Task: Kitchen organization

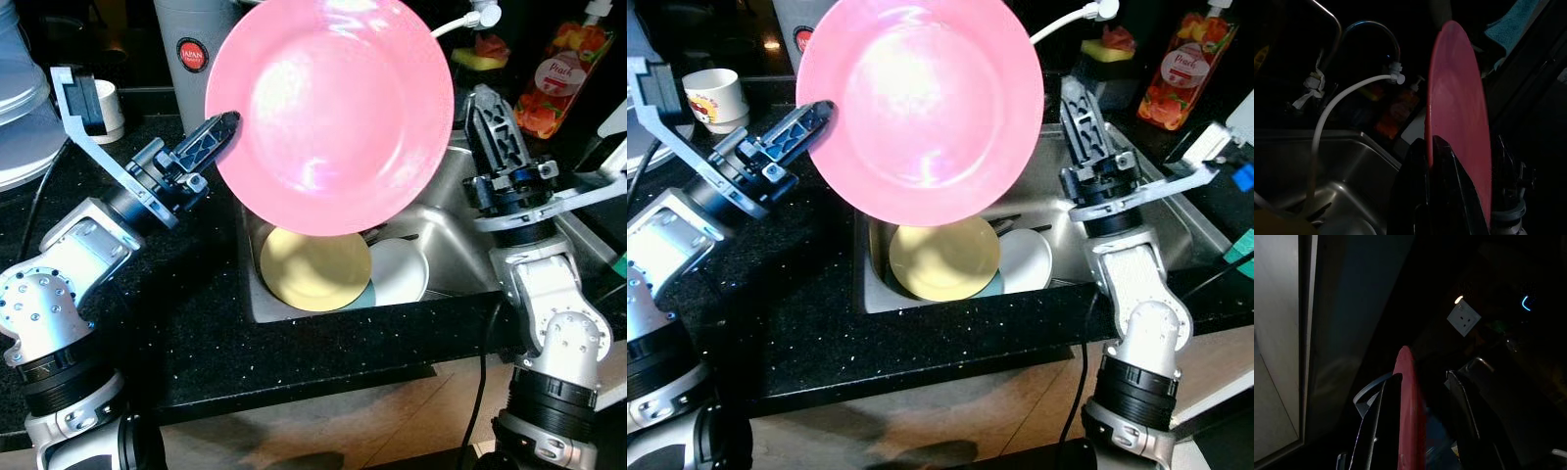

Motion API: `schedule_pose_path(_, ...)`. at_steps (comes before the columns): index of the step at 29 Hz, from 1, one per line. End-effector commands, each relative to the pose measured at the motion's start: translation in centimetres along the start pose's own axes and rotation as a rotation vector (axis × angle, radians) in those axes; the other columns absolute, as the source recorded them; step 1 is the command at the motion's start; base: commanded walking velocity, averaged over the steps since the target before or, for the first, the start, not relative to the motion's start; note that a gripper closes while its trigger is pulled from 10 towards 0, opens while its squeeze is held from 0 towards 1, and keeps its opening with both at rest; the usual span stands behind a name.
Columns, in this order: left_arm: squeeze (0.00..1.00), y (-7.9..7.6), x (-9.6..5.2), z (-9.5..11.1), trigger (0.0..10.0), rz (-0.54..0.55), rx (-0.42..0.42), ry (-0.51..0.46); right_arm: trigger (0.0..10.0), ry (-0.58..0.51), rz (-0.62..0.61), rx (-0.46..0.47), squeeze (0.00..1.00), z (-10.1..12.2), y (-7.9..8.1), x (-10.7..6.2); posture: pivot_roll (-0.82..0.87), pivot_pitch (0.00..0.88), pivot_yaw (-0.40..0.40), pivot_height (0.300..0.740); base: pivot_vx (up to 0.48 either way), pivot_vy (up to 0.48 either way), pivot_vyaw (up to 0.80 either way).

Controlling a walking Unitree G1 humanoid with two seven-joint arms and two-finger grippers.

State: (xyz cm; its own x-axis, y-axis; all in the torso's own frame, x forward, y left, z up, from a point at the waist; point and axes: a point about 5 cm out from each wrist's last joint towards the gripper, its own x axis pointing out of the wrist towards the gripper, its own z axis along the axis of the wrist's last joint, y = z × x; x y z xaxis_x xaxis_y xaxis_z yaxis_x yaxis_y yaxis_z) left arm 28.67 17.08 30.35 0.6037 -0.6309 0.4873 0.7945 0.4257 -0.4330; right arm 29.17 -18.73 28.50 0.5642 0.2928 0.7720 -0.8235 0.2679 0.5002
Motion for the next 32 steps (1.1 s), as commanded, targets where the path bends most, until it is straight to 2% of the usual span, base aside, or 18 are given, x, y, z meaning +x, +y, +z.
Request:
schedule_pose_path(1,0.0,-0.1,0.0,0.2,10.0,-0.01,0.02,0.001,10.0,-0.009,0.034,-0.004,0.0,0.3,0.6,0.0,0.09,0.041,-0.024,0.74,0.0,0.0,0.0)
schedule_pose_path(7,0.0,-0.4,0.1,0.3,10.0,-0.029,0.027,0.004,10.0,0.025,0.042,-0.012,0.0,-0.2,0.7,-0.2,0.09,0.041,-0.024,0.74,0.0,0.0,0.0)
schedule_pose_path(14,0.0,-0.8,0.6,0.0,10.0,-0.064,0.025,0.018,10.0,0.134,0.026,-0.046,0.0,-2.2,0.5,-0.1,0.1,0.039,-0.023,0.74,0.0,0.0,0.0)
schedule_pose_path(21,0.0,-1.0,1.0,-0.5,10.0,-0.076,0.031,0.037,10.0,0.137,0.026,-0.047,0.0,-2.4,0.5,0.0,0.1,0.04,-0.022,0.74,0.0,0.0,0.0)
schedule_pose_path(22,0.0,-1.0,1.0,-0.5,10.0,-0.076,0.032,0.039,8.2,0.135,0.029,-0.05,0.0,-2.4,0.5,0.0,0.09,0.039,-0.022,0.74,0.0,0.0,0.0)
schedule_pose_path(23,0.0,-1.0,1.0,-0.5,10.0,-0.076,0.032,0.039,8.2,0.135,0.029,-0.05,0.0,-2.4,0.5,0.0,0.09,0.039,-0.022,0.74,0.0,0.0,0.0)
schedule_pose_path(24,0.0,-0.9,1.0,-0.5,10.0,-0.077,0.034,0.042,2.9,0.127,0.029,-0.057,0.0,-2.4,0.6,0.1,0.09,0.039,-0.022,0.74,0.0,0.0,0.0)
schedule_pose_path(25,0.0,-0.9,1.0,-0.5,10.0,-0.077,0.034,0.042,2.9,0.127,0.029,-0.057,0.0,-2.4,0.6,0.1,0.09,0.039,-0.022,0.74,0.0,0.0,0.0)
schedule_pose_path(26,0.0,-1.0,1.1,-0.6,10.0,-0.077,0.044,0.049,0.0,0.113,0.031,-0.055,0.0,-2.2,0.6,0.1,0.09,0.039,-0.022,0.74,0.0,0.0,0.0)
schedule_pose_path(29,0.0,-1.0,1.1,-0.6,10.0,-0.078,0.055,0.051,0.0,0.108,0.035,-0.053,0.0,-2.2,0.6,0.1,0.09,0.039,-0.022,0.74,0.0,0.0,0.0)
schedule_pose_path(32,0.0,-1.1,1.1,-0.9,10.0,-0.065,0.111,0.071,0.0,0.104,0.048,-0.049,0.0,-2.2,0.8,0.1,0.1,0.046,-0.022,0.74,0.0,0.0,0.0)
